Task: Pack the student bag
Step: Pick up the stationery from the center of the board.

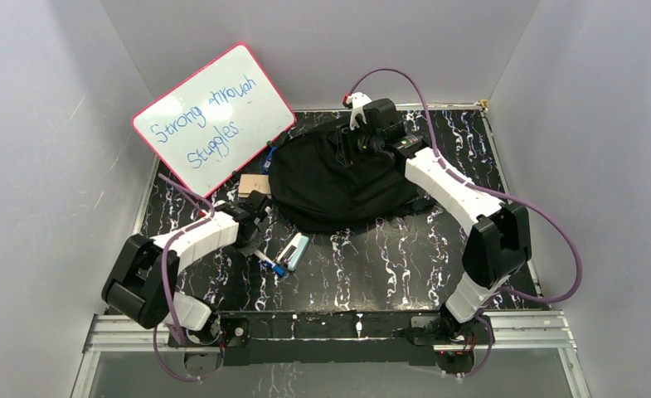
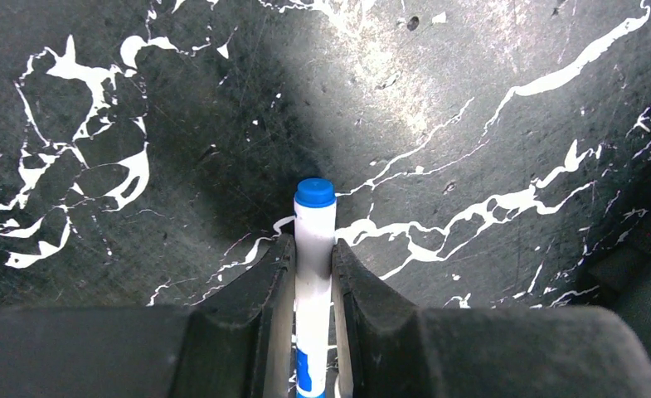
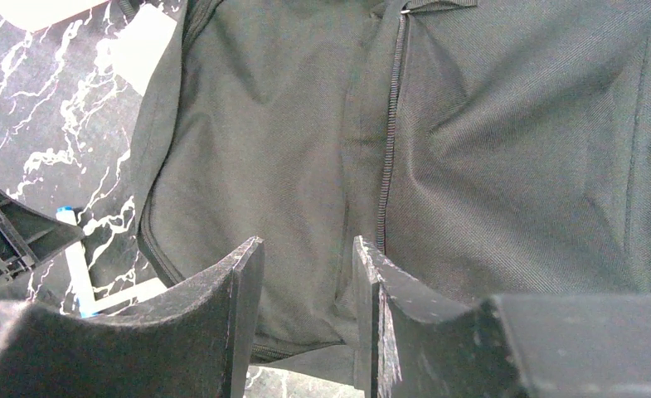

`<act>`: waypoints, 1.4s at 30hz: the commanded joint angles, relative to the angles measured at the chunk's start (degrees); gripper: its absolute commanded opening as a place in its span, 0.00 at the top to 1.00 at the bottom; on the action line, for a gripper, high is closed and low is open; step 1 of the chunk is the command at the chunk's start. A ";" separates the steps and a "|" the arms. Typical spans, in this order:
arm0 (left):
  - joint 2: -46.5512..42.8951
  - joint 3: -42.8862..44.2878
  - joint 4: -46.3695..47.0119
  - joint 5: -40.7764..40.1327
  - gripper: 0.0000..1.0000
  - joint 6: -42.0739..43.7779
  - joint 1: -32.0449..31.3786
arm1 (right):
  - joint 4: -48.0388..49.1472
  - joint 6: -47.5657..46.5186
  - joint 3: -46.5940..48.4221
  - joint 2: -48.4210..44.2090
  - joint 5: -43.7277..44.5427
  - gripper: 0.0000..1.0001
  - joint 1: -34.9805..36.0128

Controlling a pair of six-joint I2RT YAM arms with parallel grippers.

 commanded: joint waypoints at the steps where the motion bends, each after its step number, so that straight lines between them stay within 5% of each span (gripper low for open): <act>1: -5.58 -1.55 -0.72 -2.98 1.00 1.98 -0.16 | 2.61 0.85 -0.48 -3.99 -0.29 0.48 0.10; 9: -23.78 -3.91 7.21 -4.63 1.00 13.72 -0.09 | 5.61 4.79 -2.85 -6.44 -6.15 0.42 0.14; 17: -37.45 -10.55 33.76 3.18 1.00 26.37 0.29 | 9.08 9.34 -5.20 -6.42 -18.87 0.40 0.16; 28: -28.07 -11.76 62.78 15.29 1.00 24.51 0.47 | 29.10 21.85 -14.96 -6.80 -40.16 0.34 1.85; 42: -17.92 -7.34 73.75 27.53 1.00 20.40 0.68 | 27.51 20.12 -14.94 -3.99 -31.80 0.35 3.98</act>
